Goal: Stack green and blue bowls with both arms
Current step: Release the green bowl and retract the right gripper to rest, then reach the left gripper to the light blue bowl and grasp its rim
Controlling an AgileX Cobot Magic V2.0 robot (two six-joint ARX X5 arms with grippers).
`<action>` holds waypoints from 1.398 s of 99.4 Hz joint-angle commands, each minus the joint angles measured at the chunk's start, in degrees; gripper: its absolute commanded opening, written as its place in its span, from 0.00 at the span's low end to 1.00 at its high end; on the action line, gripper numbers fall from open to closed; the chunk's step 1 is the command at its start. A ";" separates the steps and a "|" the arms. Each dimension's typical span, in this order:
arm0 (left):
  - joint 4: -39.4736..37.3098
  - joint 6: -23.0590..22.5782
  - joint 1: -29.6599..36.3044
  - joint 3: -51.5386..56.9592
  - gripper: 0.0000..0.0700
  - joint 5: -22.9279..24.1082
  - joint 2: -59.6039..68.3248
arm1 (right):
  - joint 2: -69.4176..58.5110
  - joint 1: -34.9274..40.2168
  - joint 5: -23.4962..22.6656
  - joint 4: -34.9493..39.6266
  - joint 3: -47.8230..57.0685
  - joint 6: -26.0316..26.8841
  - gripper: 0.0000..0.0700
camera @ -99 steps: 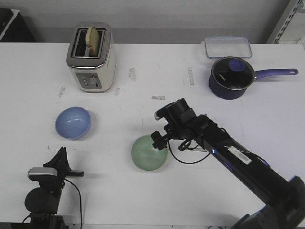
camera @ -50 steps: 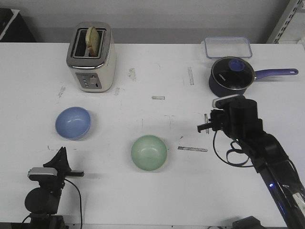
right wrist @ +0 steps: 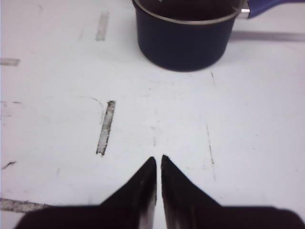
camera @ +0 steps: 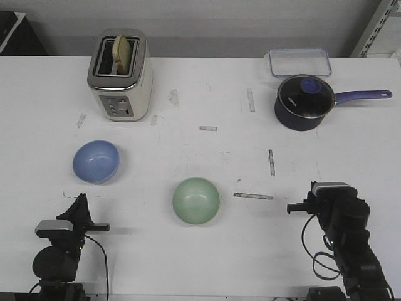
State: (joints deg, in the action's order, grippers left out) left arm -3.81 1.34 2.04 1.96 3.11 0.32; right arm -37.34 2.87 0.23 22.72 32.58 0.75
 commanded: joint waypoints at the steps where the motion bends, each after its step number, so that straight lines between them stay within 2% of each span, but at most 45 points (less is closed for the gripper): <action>1: -2.32 4.26 -0.07 -0.94 0.00 0.35 -0.09 | 1.77 0.00 -0.24 -1.92 -1.05 -0.98 0.01; 13: -2.80 6.93 -0.07 2.62 0.00 0.35 -0.02 | 3.87 0.00 -0.24 -2.67 -1.92 -1.03 0.01; 26: 0.72 6.75 -0.07 12.15 0.00 0.33 2.03 | 4.00 0.00 -0.24 -3.65 -1.92 -1.03 0.01; 44: 10.93 4.85 -0.07 32.50 0.00 0.31 14.03 | 3.50 0.02 -0.24 -3.78 -1.92 -1.03 0.01; 63: 19.06 0.52 -0.07 52.22 0.01 0.31 30.16 | 3.48 0.07 -0.26 -4.15 -1.92 -1.01 0.01; 67: 20.83 0.52 -0.11 55.63 0.05 0.33 33.29 | 3.48 0.07 -0.24 -4.26 -1.92 -1.01 0.01; 82: 28.55 0.52 -0.77 65.42 0.42 0.33 43.80 | 3.48 0.07 -0.24 -4.31 -1.92 -1.01 0.01; 87: 30.69 0.57 -1.33 67.52 0.47 0.33 46.93 | 3.48 0.07 -0.24 -4.31 -1.92 -1.01 0.01; 96: 33.27 0.63 -2.69 70.01 0.51 0.31 51.84 | 3.48 0.07 -0.24 -4.31 -1.92 -1.01 0.01; 100: 33.64 0.90 -3.41 70.42 0.58 0.31 53.59 | 3.48 0.07 -0.24 -4.31 -1.92 -1.01 0.01; 107: 33.88 1.49 -5.27 70.47 0.76 0.31 56.46 | 3.48 0.07 -0.24 -4.31 -1.92 -1.01 0.01; 111: 34.25 2.34 -6.60 70.47 0.82 0.00 58.18 | 3.48 0.07 -0.24 -4.31 -1.92 -1.01 0.01; 128: 37.29 2.80 -11.98 70.47 0.81 -8.37 66.58 | 3.48 0.07 -0.24 -4.28 -1.92 -1.01 0.01; 139: 40.57 2.78 -14.62 70.47 0.81 -10.03 73.18 | 3.48 0.07 -0.24 -4.28 -1.92 -1.01 0.01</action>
State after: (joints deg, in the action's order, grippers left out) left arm 35.27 3.84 -11.38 71.31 -6.46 69.67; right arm -33.52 2.90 0.05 18.96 30.48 0.21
